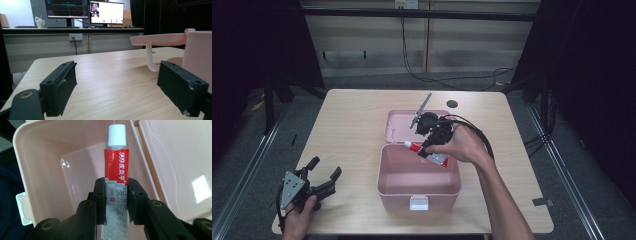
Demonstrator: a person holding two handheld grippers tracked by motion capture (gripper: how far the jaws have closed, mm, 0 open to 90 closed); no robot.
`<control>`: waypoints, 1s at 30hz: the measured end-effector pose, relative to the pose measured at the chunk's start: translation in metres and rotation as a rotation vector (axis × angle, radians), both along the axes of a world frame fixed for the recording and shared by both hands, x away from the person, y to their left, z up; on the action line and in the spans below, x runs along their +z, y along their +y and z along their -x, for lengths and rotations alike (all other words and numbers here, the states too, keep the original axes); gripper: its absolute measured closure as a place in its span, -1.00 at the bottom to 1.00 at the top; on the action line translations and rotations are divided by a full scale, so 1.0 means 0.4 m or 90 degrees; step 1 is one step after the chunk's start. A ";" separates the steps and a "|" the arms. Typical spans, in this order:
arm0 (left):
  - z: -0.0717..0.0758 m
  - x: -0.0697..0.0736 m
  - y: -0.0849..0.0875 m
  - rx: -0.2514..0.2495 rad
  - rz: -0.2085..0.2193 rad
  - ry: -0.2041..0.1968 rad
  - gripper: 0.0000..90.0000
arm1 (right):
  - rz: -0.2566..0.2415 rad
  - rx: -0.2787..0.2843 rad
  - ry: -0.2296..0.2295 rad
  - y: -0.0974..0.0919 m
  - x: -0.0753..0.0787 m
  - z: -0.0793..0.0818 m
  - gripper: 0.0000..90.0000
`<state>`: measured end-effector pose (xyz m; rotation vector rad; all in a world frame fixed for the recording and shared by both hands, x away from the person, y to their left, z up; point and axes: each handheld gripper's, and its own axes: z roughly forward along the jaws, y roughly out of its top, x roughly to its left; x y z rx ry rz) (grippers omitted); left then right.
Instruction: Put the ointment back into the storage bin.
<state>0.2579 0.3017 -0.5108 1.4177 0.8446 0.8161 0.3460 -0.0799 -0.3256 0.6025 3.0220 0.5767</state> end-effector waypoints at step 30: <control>0.000 0.000 0.000 -0.001 0.000 0.000 -0.65 | 0.045 0.064 0.016 0.060 -0.087 -0.021 0.58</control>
